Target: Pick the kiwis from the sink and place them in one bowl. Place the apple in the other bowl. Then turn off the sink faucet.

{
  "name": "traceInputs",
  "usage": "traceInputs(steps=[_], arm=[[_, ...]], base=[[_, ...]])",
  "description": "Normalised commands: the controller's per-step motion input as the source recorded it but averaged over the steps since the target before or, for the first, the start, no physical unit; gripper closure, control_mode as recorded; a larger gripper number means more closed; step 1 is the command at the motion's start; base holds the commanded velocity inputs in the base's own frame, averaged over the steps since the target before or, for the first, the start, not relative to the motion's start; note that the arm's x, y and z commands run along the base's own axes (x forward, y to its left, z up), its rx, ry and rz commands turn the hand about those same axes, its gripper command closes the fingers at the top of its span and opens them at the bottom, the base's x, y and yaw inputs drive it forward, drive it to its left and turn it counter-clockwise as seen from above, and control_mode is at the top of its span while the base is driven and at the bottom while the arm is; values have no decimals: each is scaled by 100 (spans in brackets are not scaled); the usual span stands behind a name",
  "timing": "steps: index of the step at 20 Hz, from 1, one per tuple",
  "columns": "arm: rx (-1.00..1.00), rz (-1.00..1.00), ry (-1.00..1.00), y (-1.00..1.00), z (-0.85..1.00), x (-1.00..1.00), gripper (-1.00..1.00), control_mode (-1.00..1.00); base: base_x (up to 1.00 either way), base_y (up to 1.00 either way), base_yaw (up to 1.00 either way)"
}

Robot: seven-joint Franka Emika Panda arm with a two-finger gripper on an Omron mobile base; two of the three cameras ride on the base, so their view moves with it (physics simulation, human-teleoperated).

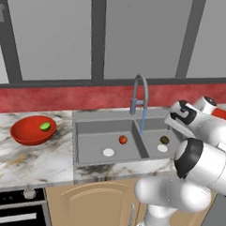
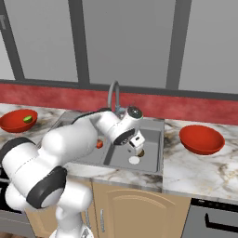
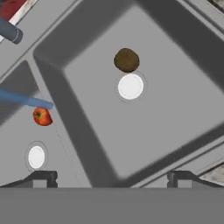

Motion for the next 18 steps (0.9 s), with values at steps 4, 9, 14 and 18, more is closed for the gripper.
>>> traceInputs(steps=[4,9,14,18], arm=[[0,0,18,-12,-14,30,-100,-100],[0,0,8,0,-39,19,-100,-100],[0,0,0,0,-41,16,-100,-100],[-2,0,0,-1,-37,15,-100,-100]], base=[[0,0,0],[0,0,0],[0,0,0],[0,0,0]])
